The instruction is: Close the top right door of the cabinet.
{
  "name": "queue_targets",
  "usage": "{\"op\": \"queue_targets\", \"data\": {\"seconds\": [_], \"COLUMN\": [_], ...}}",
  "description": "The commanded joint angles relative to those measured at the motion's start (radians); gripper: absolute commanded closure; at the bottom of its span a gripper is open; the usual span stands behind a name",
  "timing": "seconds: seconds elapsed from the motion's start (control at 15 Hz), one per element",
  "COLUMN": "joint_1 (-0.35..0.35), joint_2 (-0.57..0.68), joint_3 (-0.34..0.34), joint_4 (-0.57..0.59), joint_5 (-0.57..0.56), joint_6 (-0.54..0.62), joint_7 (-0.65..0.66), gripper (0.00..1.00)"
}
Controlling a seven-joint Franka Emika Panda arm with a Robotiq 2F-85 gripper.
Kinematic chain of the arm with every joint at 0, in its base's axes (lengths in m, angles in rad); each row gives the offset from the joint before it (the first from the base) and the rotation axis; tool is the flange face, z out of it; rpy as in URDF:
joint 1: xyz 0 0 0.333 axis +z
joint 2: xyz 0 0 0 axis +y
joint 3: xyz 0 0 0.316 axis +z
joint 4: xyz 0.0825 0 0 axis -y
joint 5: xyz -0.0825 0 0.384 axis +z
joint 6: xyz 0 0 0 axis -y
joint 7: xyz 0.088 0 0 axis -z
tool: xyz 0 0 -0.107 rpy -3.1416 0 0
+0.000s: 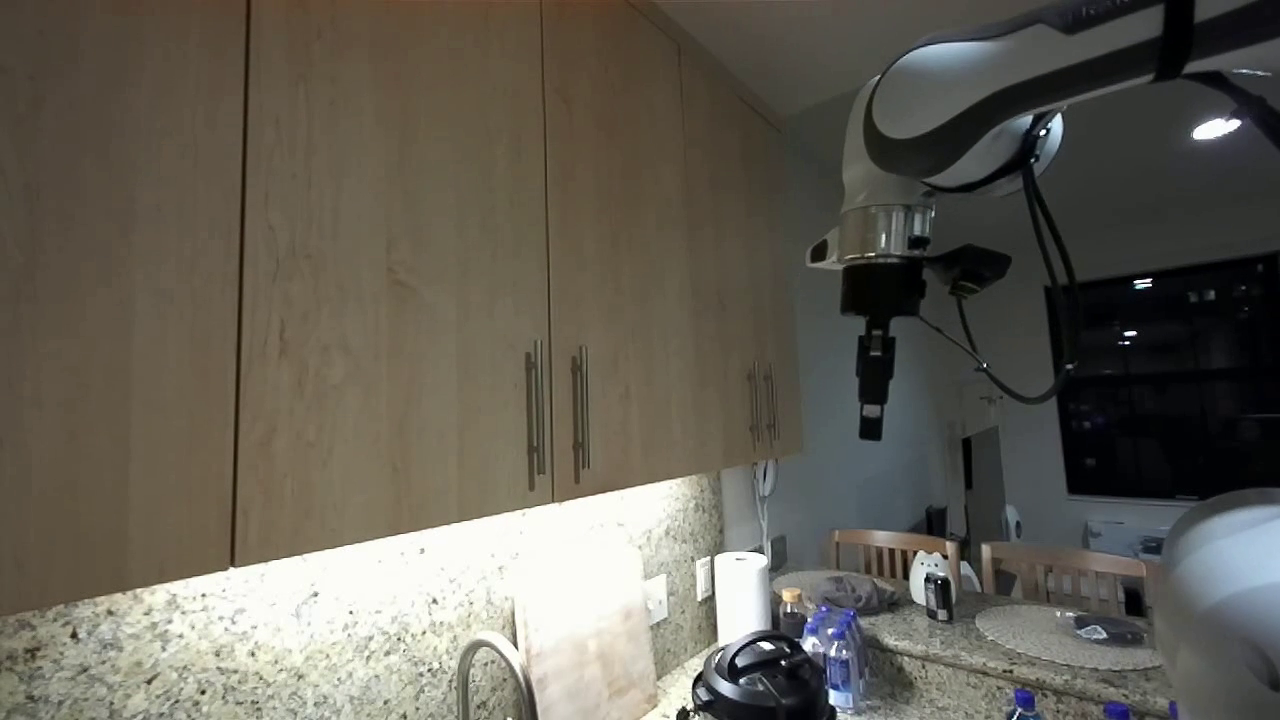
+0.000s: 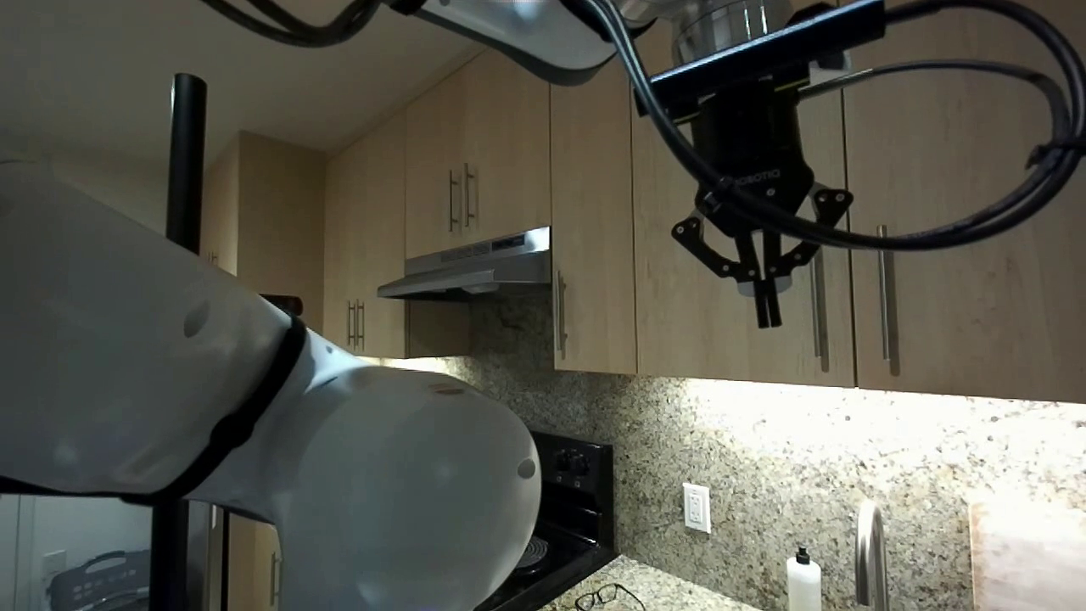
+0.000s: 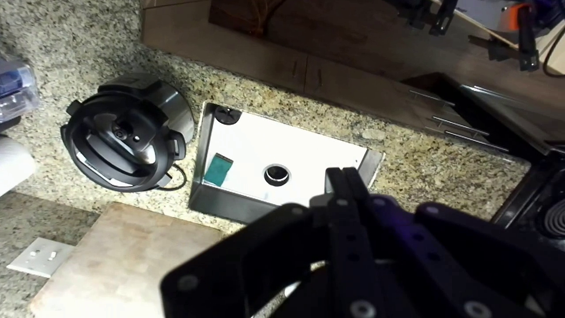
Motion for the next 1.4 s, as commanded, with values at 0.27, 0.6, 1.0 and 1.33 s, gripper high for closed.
{"op": "queue_targets", "data": {"seconds": [0.27,0.6,1.0,1.33], "joint_1": [-0.025,-0.088,-0.111,-0.113], "joint_2": [0.003,0.041,0.054,0.061], "joint_3": [-0.077,-0.126,-0.163,-0.167], "joint_4": [0.007,0.003,0.008,0.008], "joint_5": [0.025,-0.065,-0.097,-0.1], "joint_6": [0.124,0.141,0.127,0.128], "joint_7": [0.015,-0.011,-0.029,-0.031], "gripper": [0.46,0.15,0.01,0.0]}}
